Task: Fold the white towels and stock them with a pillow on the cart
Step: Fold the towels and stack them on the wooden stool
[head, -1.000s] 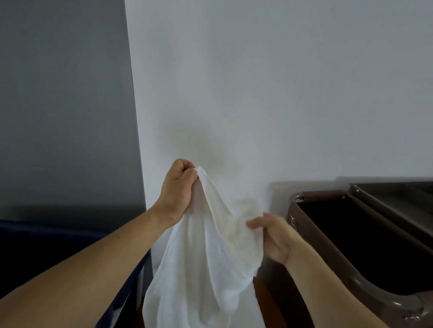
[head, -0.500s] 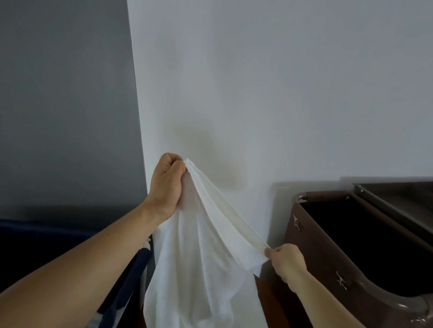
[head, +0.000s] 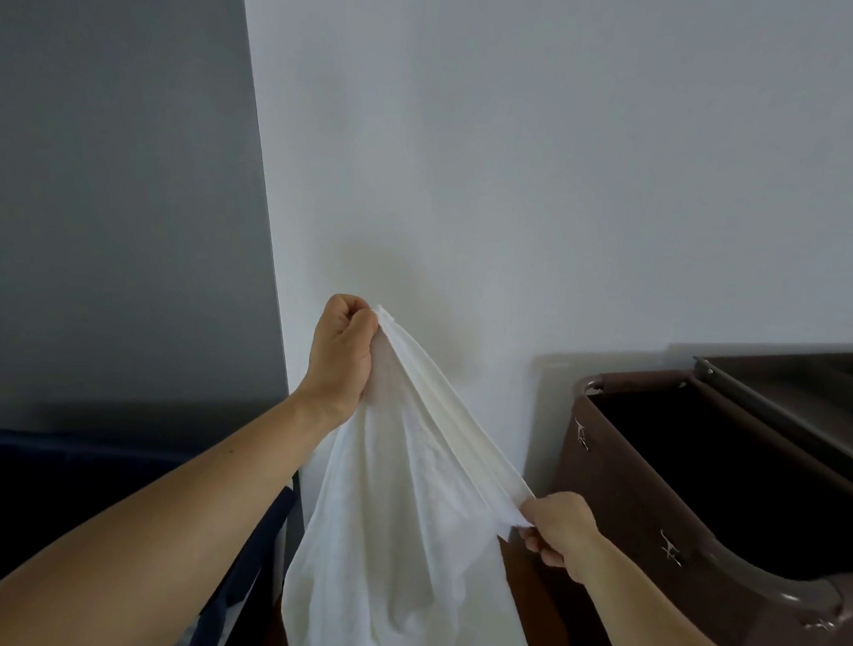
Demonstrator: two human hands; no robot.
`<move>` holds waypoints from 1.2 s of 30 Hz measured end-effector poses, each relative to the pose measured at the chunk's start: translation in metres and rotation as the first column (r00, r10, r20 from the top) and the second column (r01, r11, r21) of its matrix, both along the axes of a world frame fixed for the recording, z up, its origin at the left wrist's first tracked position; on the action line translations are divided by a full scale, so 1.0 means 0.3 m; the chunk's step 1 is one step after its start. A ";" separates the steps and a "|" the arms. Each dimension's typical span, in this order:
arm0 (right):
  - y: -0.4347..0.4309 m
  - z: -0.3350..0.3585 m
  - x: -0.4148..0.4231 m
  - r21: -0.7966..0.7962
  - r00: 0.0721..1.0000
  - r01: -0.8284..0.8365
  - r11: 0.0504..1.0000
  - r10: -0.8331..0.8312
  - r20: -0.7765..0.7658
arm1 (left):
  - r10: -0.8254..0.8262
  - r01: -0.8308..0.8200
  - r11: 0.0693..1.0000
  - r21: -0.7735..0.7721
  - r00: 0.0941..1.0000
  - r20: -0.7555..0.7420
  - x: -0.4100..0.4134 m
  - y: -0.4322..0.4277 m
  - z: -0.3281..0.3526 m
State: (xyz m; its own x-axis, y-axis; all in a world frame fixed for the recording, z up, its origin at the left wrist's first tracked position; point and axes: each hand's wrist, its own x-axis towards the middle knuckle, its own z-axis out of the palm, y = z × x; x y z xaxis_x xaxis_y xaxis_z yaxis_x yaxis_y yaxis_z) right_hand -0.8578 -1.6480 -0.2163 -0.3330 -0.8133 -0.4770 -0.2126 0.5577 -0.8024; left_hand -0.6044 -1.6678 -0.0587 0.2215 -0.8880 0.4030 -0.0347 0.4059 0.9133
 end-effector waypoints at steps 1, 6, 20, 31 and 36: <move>0.002 0.005 0.009 -0.049 0.999 -0.030 0.998 0.031 0.028 | 0.004 -0.004 1.000 0.009 0.999 -0.033 0.001 0.001 0.006; 0.034 -0.018 0.009 -0.174 0.743 -0.015 0.985 0.128 0.657 | -0.112 0.115 0.993 0.005 0.979 -0.169 0.003 0.016 0.040; 0.036 -0.101 0.046 -0.097 0.590 0.030 0.995 0.061 0.805 | -0.136 0.144 0.989 0.018 0.962 -0.236 -0.011 0.038 0.054; 0.066 -0.111 0.047 0.037 0.533 -0.164 0.986 0.057 0.844 | -0.147 0.154 0.988 0.024 0.971 -0.190 -0.018 0.040 0.040; 0.037 -0.136 0.036 0.003 0.747 -0.211 0.977 0.160 0.645 | -0.104 0.111 0.993 0.045 0.984 -0.147 -0.018 0.031 0.032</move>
State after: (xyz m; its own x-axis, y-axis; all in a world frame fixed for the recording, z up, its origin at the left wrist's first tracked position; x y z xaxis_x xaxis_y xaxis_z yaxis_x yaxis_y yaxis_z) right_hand -0.8469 -1.6370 -0.2572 0.2235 -0.7823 -0.5814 0.2293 0.6220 -0.7487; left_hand -0.6099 -1.6583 -0.0490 0.1760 -0.9289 0.3260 0.1399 0.3514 0.9257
